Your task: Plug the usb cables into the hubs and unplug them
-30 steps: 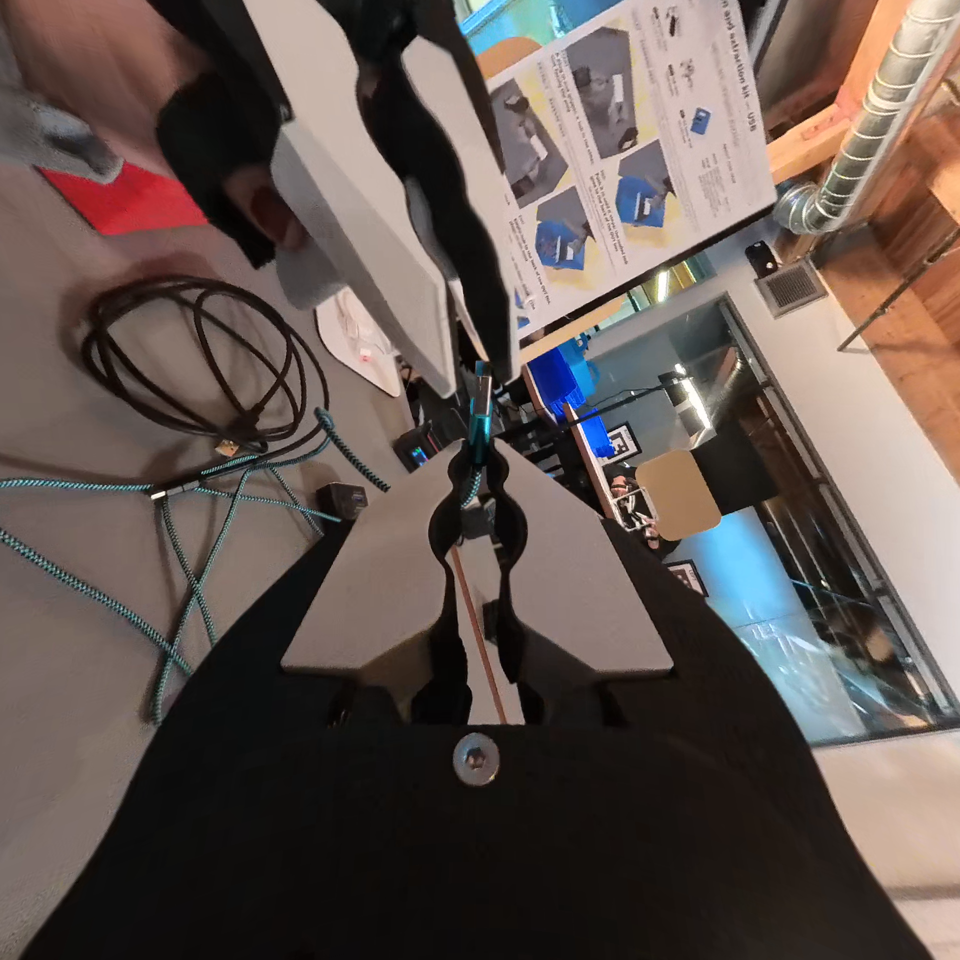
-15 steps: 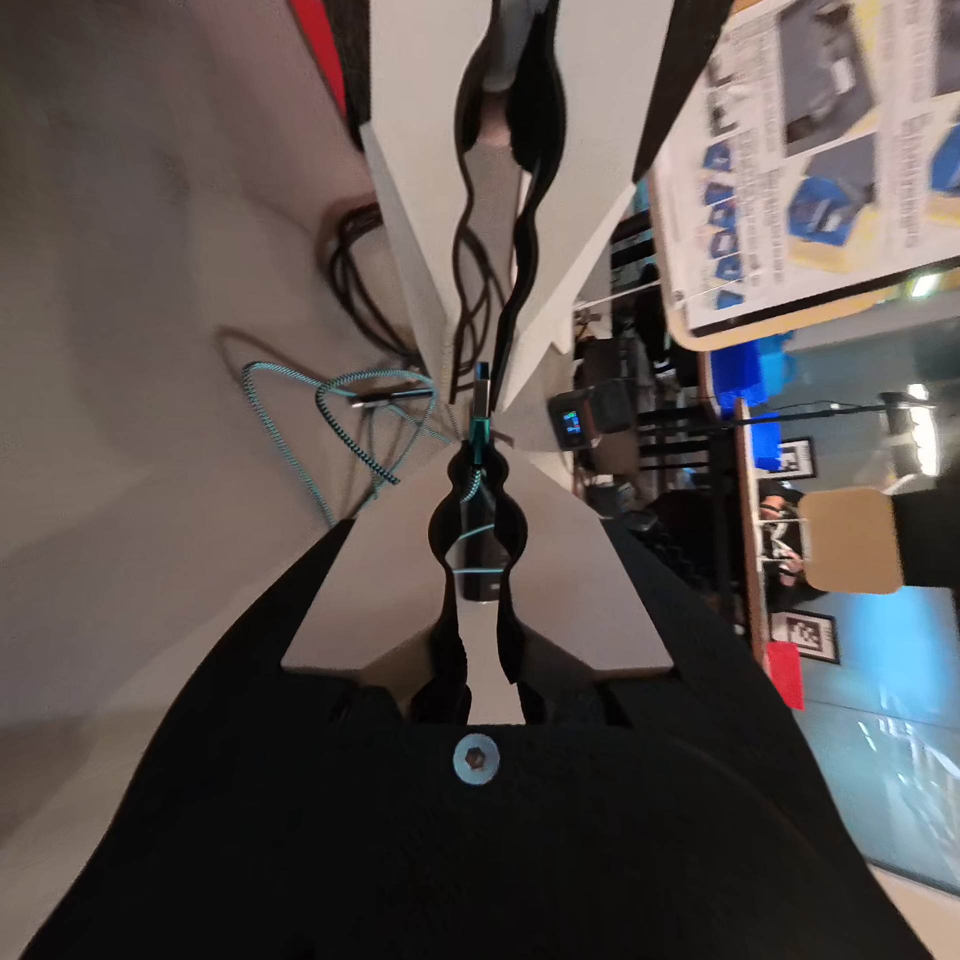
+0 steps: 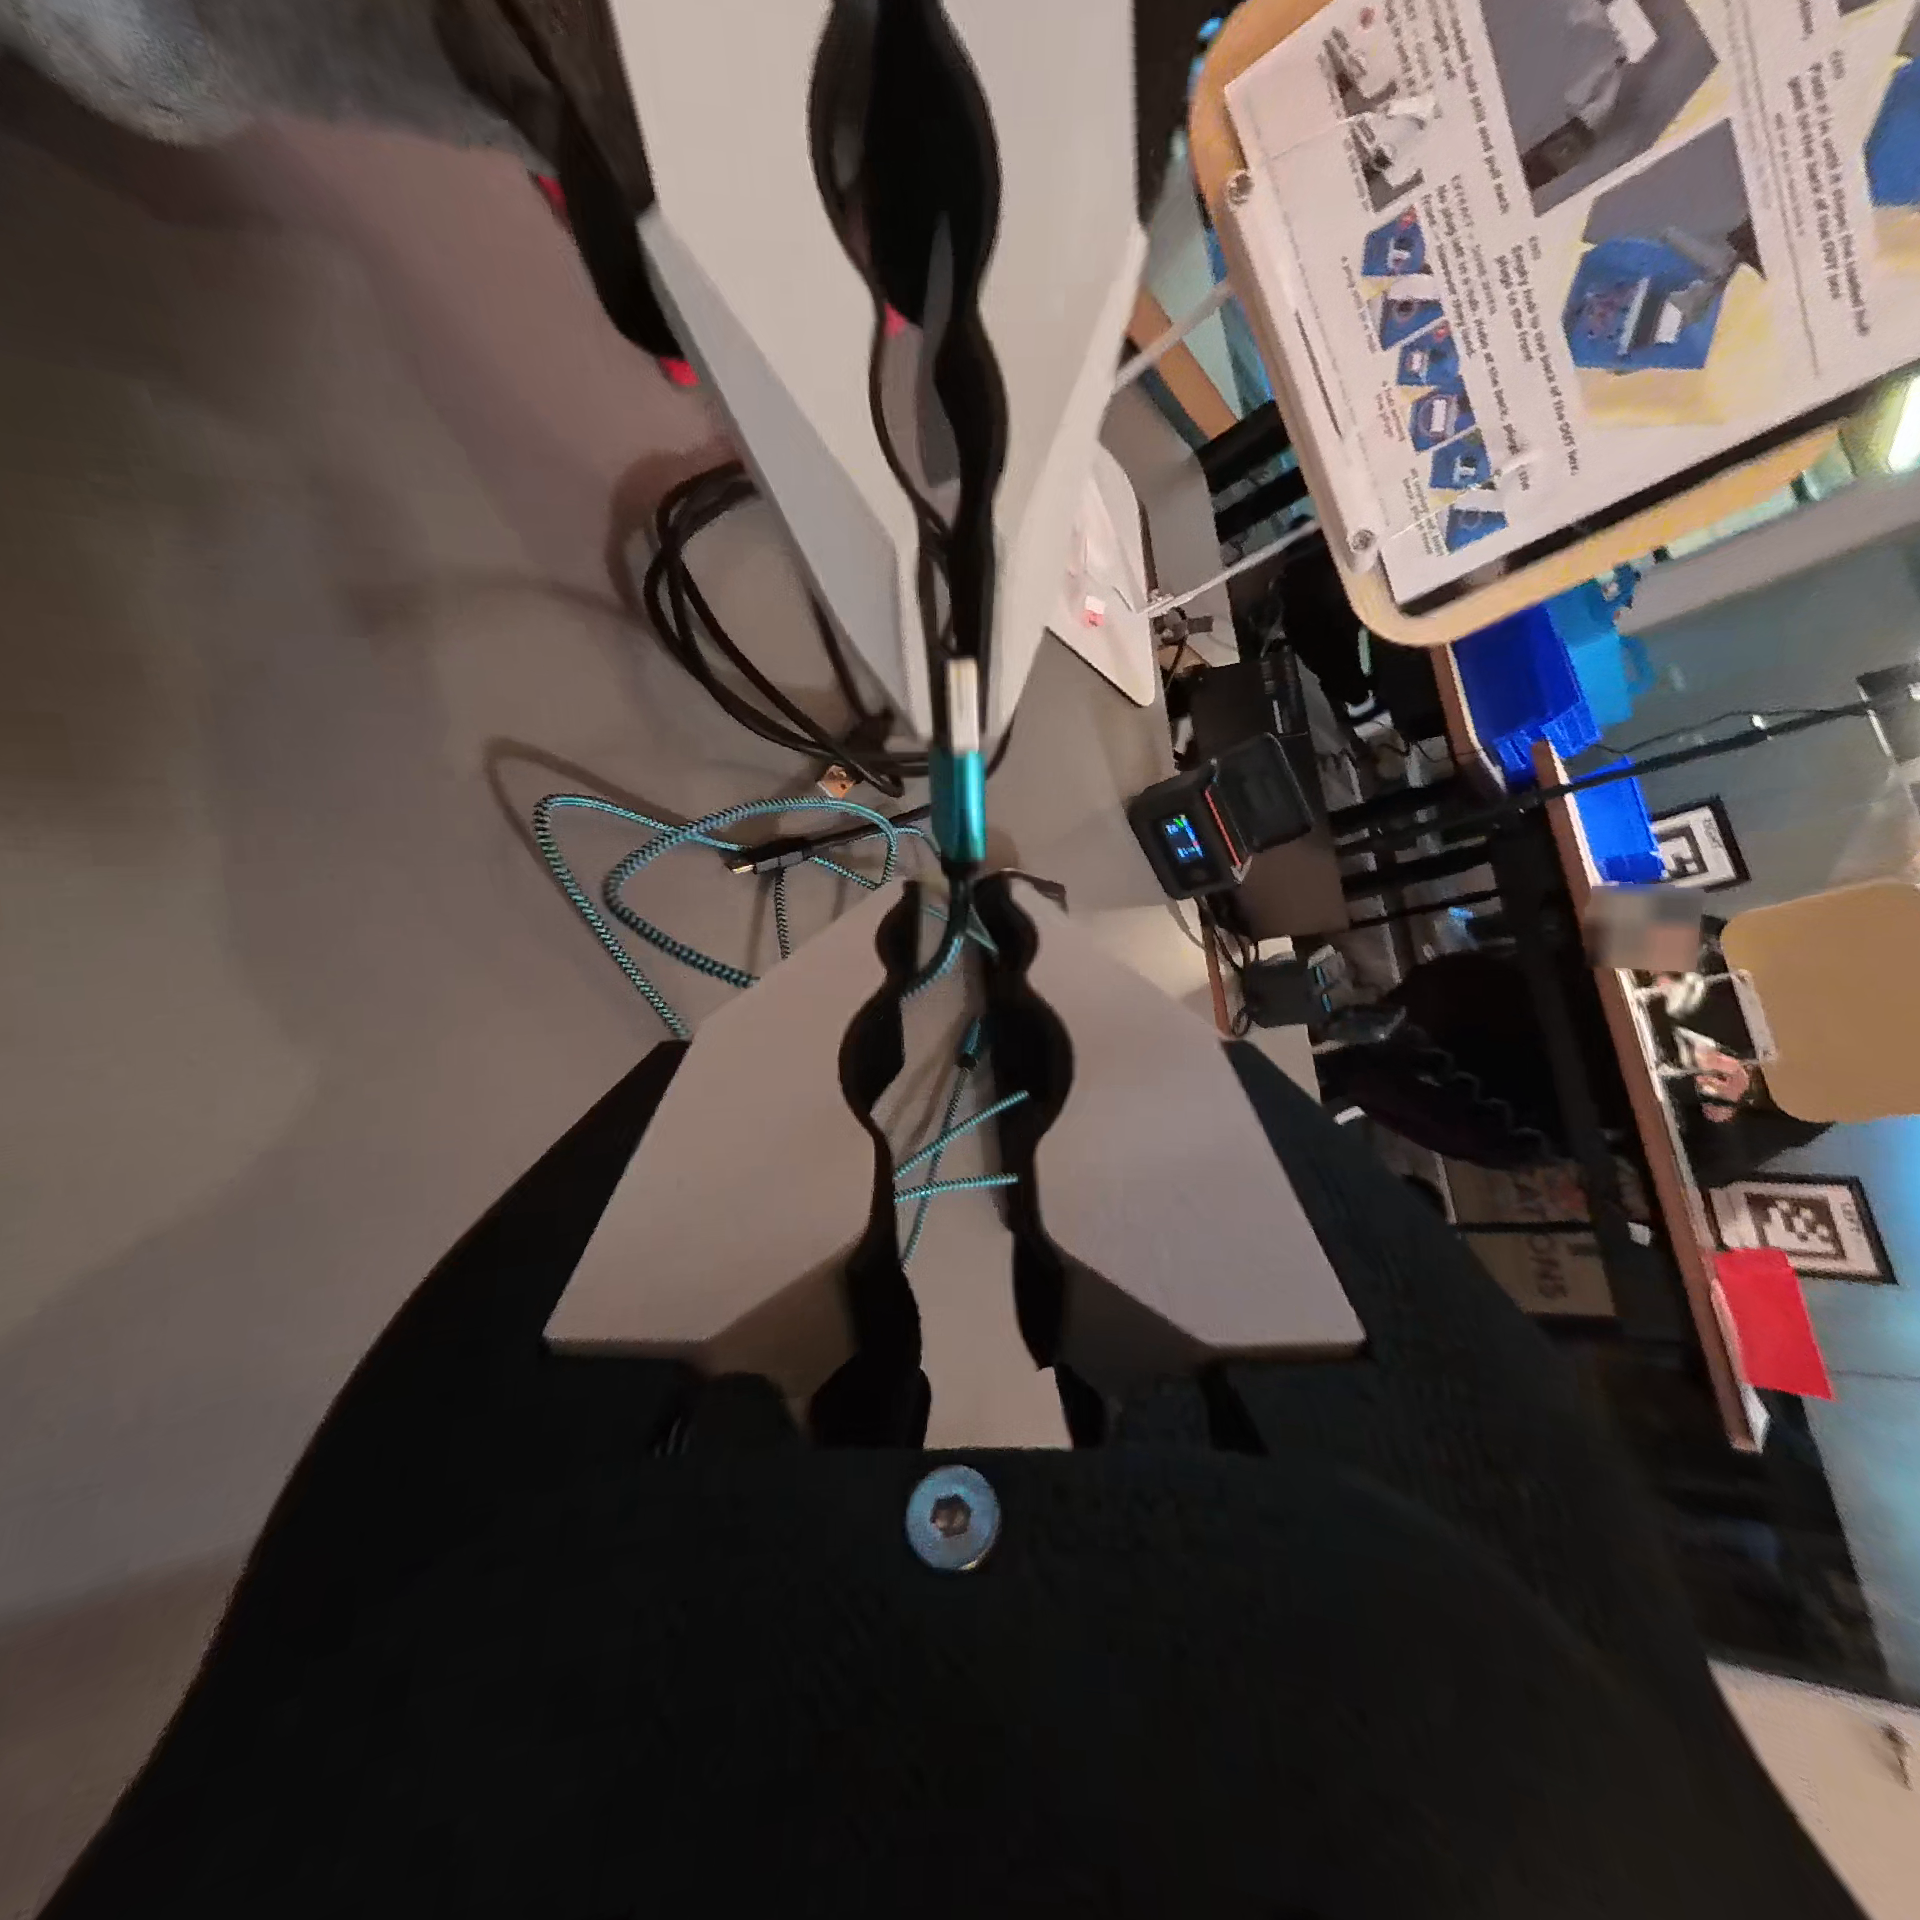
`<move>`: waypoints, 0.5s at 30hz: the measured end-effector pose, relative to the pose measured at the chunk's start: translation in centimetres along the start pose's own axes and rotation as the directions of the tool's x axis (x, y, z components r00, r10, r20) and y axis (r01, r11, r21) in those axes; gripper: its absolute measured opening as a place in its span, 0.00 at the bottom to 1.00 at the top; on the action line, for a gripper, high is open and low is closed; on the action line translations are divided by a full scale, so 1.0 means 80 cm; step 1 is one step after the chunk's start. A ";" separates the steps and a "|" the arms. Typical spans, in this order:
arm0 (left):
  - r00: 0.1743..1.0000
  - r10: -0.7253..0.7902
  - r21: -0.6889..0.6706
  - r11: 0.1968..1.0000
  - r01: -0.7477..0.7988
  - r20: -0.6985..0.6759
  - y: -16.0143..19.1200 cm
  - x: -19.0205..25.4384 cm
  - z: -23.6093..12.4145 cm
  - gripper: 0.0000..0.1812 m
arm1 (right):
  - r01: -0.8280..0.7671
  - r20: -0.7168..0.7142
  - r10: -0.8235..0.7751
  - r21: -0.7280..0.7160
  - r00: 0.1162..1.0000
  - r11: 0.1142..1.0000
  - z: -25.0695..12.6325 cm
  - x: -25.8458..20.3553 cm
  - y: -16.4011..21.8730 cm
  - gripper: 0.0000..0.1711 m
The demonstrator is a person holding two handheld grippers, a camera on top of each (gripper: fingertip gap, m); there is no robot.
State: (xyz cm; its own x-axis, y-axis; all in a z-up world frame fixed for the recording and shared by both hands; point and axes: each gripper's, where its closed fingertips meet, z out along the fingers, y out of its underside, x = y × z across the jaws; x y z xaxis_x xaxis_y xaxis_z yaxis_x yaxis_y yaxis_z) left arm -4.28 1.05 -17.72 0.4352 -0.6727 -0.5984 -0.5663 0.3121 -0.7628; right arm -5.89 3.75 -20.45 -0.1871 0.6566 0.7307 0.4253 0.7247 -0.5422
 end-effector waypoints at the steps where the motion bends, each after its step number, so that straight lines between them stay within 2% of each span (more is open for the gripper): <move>1: 1.000 -0.011 0.021 1.000 0.011 0.014 -0.003 -0.005 -0.002 0.01 | -0.028 -0.031 0.028 0.005 0.999 1.000 -0.001 0.007 0.003 0.15; 2: 0.999 -0.018 0.039 0.999 0.017 0.042 -0.005 -0.012 -0.006 0.01 | -0.065 -0.080 0.065 0.014 0.995 0.998 -0.004 0.017 0.005 0.24; 3: 0.996 -0.021 0.055 0.998 0.016 0.086 -0.006 -0.022 -0.009 0.01 | -0.107 -0.130 0.110 0.030 0.985 0.994 -0.009 0.029 0.007 0.27; 5: 0.981 -0.019 0.087 0.996 0.002 0.194 -0.009 -0.042 -0.017 0.01 | -0.245 -0.218 0.269 0.129 0.938 0.961 -0.027 0.053 0.004 0.24; 6: 0.968 -0.009 0.097 0.995 -0.016 0.251 -0.010 -0.052 -0.021 0.01 | -0.360 -0.184 0.401 0.224 0.897 0.906 -0.034 0.057 -0.005 0.18; 7: 0.953 0.012 0.102 0.994 -0.045 0.302 -0.012 -0.059 -0.023 0.01 | -0.500 -0.083 0.549 0.320 0.831 0.805 -0.040 0.057 -0.017 0.10; 8: 0.938 0.032 0.102 0.992 -0.072 0.345 -0.014 -0.064 -0.025 0.01 | -0.649 0.077 0.679 0.387 0.730 0.655 -0.043 0.054 -0.031 0.06; 10: 0.908 0.083 0.102 0.985 -0.137 0.411 -0.018 -0.070 -0.025 0.01 | -0.893 0.434 0.795 0.346 0.424 0.287 -0.044 0.048 -0.052 0.06; 12: 0.876 0.141 0.094 0.974 -0.206 0.460 -0.022 -0.071 -0.022 0.01 | -0.977 0.665 0.738 0.210 0.116 -0.035 -0.040 0.052 -0.058 0.09; 14: 0.855 0.162 0.113 0.962 -0.247 0.492 -0.028 -0.070 -0.017 0.01 | -0.954 0.789 0.608 0.114 -0.082 -0.276 -0.037 0.063 -0.058 0.13; 15: 0.853 0.161 0.129 0.958 -0.256 0.497 -0.031 -0.068 -0.015 0.01 | -0.932 0.815 0.562 0.080 -0.143 -0.353 -0.033 0.067 -0.055 0.16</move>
State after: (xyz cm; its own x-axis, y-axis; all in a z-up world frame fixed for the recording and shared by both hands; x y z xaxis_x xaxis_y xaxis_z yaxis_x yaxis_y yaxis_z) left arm -6.09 3.16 -12.30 0.6276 -0.1904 -0.7549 -0.5639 0.5574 -0.6094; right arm -6.46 3.54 -13.05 -0.4558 0.4839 -0.7470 -0.0465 -0.8511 -0.5229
